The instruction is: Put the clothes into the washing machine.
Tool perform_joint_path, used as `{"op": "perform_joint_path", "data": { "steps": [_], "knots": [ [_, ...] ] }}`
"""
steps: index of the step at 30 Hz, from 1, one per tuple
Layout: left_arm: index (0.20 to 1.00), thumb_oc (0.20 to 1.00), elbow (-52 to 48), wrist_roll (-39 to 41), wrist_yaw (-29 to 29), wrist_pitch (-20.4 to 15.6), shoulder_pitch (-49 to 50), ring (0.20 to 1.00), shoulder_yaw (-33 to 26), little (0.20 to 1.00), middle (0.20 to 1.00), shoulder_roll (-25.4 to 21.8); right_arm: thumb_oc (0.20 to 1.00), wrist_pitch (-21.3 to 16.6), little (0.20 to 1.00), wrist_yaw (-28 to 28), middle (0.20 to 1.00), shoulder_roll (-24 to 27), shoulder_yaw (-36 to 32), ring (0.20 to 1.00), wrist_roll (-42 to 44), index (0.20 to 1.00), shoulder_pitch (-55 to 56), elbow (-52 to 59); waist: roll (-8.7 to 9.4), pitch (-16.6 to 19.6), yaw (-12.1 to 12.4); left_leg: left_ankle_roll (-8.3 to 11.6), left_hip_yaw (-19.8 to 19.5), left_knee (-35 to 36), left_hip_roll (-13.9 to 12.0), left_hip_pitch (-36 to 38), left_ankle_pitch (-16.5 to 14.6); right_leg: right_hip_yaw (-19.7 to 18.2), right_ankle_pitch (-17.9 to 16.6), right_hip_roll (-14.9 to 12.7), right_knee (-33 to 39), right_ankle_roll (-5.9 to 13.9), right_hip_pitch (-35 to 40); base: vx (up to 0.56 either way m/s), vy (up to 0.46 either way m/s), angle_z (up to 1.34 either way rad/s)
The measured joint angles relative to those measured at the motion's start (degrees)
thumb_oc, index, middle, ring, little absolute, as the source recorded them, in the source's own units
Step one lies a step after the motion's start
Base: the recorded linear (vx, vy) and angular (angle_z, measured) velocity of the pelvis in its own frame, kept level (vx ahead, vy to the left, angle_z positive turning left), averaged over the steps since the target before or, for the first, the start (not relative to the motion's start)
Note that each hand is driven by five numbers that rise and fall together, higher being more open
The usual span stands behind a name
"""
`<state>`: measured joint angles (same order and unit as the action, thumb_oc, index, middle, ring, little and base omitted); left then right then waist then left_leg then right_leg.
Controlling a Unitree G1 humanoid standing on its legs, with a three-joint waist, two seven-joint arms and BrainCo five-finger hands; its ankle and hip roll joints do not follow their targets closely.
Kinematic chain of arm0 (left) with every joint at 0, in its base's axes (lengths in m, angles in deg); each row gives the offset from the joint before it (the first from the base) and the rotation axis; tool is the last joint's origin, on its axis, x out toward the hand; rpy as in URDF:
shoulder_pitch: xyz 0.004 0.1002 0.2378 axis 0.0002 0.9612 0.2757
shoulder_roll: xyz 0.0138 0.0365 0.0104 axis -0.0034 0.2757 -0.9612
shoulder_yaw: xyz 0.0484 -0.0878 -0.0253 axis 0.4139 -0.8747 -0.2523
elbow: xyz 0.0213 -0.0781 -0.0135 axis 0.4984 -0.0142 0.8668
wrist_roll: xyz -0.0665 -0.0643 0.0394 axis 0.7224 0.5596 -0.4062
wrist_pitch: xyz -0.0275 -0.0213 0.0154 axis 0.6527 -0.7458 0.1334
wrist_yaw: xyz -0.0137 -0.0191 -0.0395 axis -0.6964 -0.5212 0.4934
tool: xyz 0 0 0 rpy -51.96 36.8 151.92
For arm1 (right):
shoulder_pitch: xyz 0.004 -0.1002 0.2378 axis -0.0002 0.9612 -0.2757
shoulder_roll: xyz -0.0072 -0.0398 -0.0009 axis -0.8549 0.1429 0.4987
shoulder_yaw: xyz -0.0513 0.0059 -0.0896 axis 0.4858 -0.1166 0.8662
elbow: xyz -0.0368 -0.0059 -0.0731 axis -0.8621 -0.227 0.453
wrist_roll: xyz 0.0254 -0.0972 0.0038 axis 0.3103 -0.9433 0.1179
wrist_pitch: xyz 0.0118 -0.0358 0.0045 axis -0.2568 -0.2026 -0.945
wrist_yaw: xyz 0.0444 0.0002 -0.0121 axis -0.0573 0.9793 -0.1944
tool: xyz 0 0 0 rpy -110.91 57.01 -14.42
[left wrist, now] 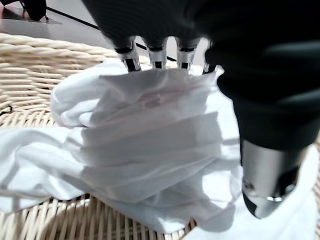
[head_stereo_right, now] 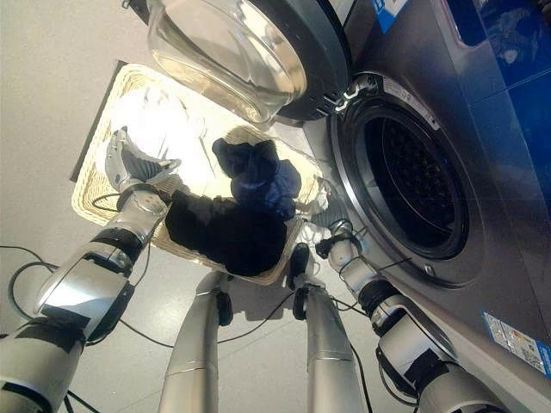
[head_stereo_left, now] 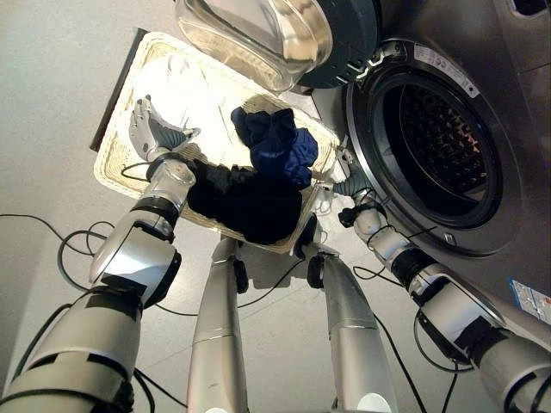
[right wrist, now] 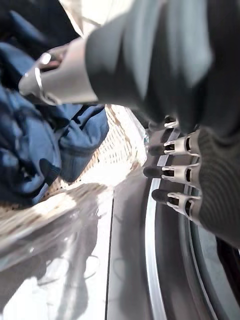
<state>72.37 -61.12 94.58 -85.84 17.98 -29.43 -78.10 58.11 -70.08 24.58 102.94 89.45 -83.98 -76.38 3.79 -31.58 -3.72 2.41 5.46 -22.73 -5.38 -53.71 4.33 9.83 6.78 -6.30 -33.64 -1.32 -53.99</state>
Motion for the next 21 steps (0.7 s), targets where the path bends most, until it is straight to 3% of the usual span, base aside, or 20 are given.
{"op": "perform_joint_path", "data": {
  "steps": [15,21],
  "knots": [
    [1.0,1.0,3.37,4.47,-2.67,7.85,-8.66,1.0,0.98,1.0,1.0,-2.17,1.0,-0.02,1.0,-2.85,1.0,4.21,-0.06,1.0,2.73,1.0,-1.75,0.26,0.13,0.1,-0.13,-0.06,0.71,-0.09,-0.43,-5.74,0.12,-0.79,-0.59,0.45,0.02,-0.13,-6.38,0.01,0.026,-0.03],
    [1.0,1.0,3.38,5.89,-2.61,10.2,-11.96,1.0,1.0,1.0,1.0,-2.57,1.0,-0.21,1.0,-4.88,1.0,5.2,-0.06,1.0,3.5,1.0,-4.24,1.14,0.17,0.42,0.07,0.94,0.32,1.01,-1.23,-7.69,1.09,-0.46,-1.0,1.46,0.82,-0.35,-8.47,-0.01,-0.012,-0.04]
  ]
}}
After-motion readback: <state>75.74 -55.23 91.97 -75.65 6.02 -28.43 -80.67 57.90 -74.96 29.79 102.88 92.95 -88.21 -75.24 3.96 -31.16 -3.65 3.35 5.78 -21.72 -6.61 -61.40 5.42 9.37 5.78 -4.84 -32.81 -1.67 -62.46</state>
